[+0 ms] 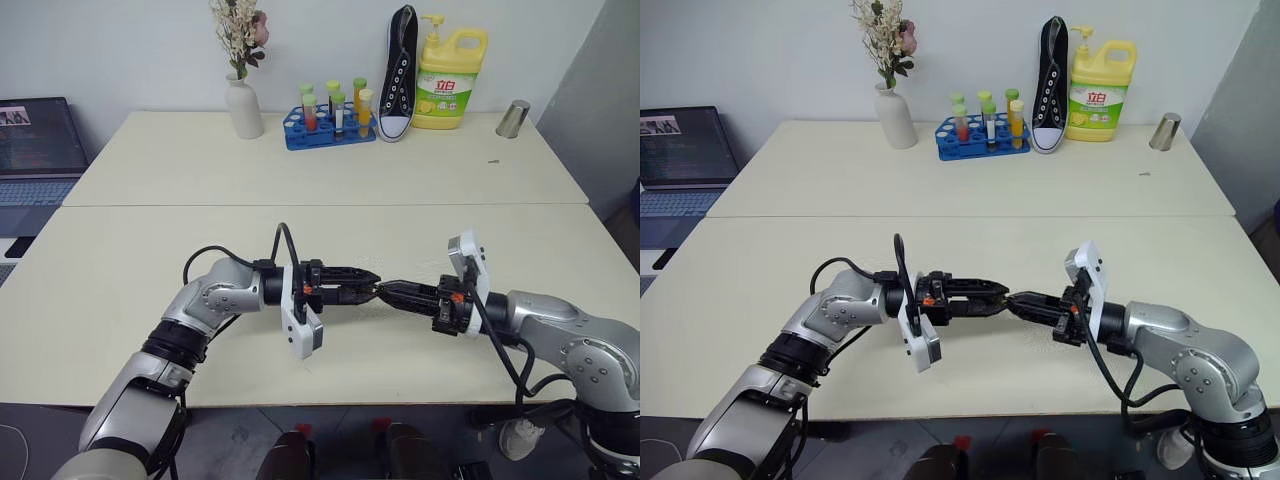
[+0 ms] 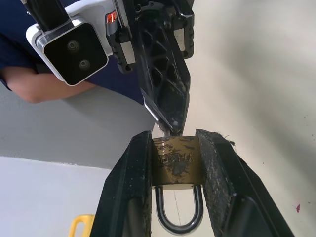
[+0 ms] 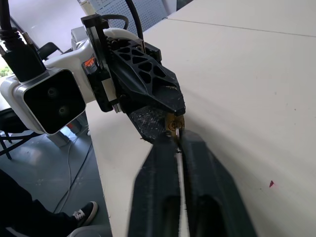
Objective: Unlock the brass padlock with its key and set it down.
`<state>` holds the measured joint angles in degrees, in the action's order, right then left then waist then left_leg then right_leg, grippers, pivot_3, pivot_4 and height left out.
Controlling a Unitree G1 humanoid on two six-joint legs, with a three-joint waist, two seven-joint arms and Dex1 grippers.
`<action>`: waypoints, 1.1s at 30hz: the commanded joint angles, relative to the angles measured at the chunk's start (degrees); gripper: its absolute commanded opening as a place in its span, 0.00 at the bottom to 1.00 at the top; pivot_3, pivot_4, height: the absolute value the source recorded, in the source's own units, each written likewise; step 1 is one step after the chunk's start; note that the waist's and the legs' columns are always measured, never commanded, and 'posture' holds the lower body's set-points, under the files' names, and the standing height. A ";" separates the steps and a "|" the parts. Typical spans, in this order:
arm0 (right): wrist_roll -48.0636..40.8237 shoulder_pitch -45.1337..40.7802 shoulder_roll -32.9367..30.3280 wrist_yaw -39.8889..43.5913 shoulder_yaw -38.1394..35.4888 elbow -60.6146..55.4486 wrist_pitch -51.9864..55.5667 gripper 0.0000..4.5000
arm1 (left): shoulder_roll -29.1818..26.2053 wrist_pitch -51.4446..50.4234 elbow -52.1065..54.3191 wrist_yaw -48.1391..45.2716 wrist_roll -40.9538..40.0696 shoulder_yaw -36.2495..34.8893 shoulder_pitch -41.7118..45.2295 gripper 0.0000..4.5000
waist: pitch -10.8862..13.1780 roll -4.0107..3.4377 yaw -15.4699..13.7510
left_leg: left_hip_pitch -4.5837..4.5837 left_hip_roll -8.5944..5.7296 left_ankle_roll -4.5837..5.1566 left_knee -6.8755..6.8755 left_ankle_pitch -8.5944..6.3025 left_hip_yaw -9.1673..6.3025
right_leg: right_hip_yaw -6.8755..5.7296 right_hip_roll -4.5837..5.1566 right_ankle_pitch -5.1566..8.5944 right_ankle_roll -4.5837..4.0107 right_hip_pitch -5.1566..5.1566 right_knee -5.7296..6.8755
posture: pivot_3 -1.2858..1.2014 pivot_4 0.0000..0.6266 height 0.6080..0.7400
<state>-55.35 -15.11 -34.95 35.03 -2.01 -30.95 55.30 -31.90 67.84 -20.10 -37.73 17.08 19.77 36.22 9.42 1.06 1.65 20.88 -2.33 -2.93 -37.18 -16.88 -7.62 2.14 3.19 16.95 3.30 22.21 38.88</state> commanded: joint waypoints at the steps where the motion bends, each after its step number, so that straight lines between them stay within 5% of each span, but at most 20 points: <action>1: -1.97 -1.17 0.06 1.12 -0.57 -0.46 0.05 0.00 | -0.66 -0.15 2.17 1.37 -0.37 -0.04 -0.18 0.22 | 0.00 0.00 0.00 | 0.00 0.00 0.00 0.00 0.00 0.00 | 0.00 0.00 0.00 0.00 0.00 0.00 | 0.52 0.24 1.00; 11: -8.77 -3.68 -1.66 1.35 -2.33 2.66 6.58 0.00 | -1.09 1.19 2.17 2.60 1.64 0.31 -0.32 0.22 | 0.00 0.00 -0.01 | 0.00 0.00 0.00 0.00 0.00 0.00 | -0.01 0.00 0.00 0.00 0.00 0.00 | 0.52 0.24 1.00; 21: -32.20 -13.13 -0.37 -14.67 -4.88 19.56 20.96 0.00 | -0.90 4.08 2.68 7.29 7.63 -1.08 -0.27 0.22 | 0.00 0.00 0.06 | 0.00 0.02 0.01 0.01 0.00 0.02 | 0.02 0.00 0.00 -0.01 0.01 0.03 | 0.52 0.24 1.00; 33: -39.58 -13.75 -1.50 -21.46 -2.23 19.89 21.42 0.00 | -1.37 3.94 3.05 11.11 10.89 -1.46 -0.61 0.22 | 0.00 -0.01 0.07 | 0.03 0.03 0.02 0.01 -0.01 0.03 | 0.04 0.02 0.00 -0.01 0.03 0.04 | 0.52 0.24 1.00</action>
<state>-92.95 -27.93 -36.24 13.50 -4.17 -8.84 77.83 -32.68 71.03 -18.62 -27.58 27.77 18.12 35.62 9.41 1.05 1.71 20.92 -2.30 -2.91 -37.17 -16.89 -7.59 2.18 3.21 16.95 3.30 22.25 38.92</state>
